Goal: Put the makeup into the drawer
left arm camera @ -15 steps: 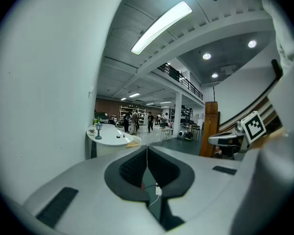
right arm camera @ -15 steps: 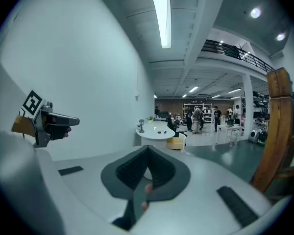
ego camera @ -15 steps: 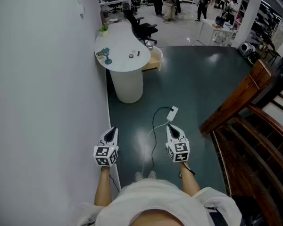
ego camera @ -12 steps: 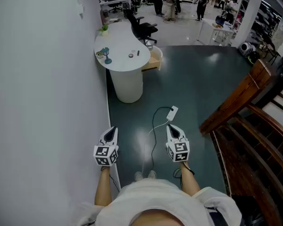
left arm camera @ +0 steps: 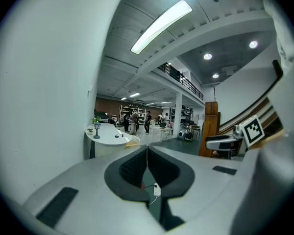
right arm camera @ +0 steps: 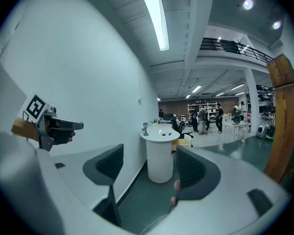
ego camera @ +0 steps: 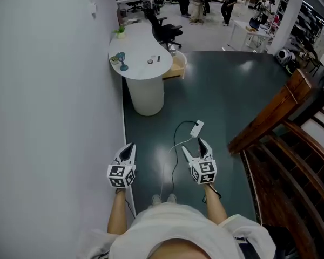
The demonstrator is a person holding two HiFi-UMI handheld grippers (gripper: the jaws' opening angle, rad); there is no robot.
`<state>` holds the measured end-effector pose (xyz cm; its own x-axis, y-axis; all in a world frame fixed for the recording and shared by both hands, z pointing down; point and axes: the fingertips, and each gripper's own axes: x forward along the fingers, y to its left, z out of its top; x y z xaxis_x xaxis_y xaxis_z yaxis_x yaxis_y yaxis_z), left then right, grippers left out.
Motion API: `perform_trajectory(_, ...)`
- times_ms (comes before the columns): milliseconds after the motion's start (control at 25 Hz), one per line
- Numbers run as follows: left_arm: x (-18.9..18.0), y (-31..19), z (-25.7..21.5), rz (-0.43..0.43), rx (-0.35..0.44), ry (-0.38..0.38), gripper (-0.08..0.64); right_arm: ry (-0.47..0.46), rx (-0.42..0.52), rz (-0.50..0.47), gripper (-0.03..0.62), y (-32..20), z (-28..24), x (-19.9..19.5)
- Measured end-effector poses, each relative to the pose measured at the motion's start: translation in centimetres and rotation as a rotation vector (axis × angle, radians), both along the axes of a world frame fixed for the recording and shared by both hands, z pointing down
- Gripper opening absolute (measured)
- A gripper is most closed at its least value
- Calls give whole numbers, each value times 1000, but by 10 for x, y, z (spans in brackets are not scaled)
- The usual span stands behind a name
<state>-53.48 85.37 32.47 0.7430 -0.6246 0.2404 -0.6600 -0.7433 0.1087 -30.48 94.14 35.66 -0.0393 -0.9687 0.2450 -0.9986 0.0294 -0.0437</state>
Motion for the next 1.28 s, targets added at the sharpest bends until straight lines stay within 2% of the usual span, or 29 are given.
perform_trajectory(320,19,9,6,-10,-6,-6,12,17,-35,-24,282,6,13,10)
perform_trajectory(600,48,-24,15,-14,-24,-3,12,23,-36,-15,264,-26,15,41)
perform_trajectory(920,100,-141,41,16,-20,15,12,43,-46,17,255,-132,41,90)
perform_trajectory(1280,146,-318,51,37,-57,23,12,66,-68,45,245,-314,38,141)
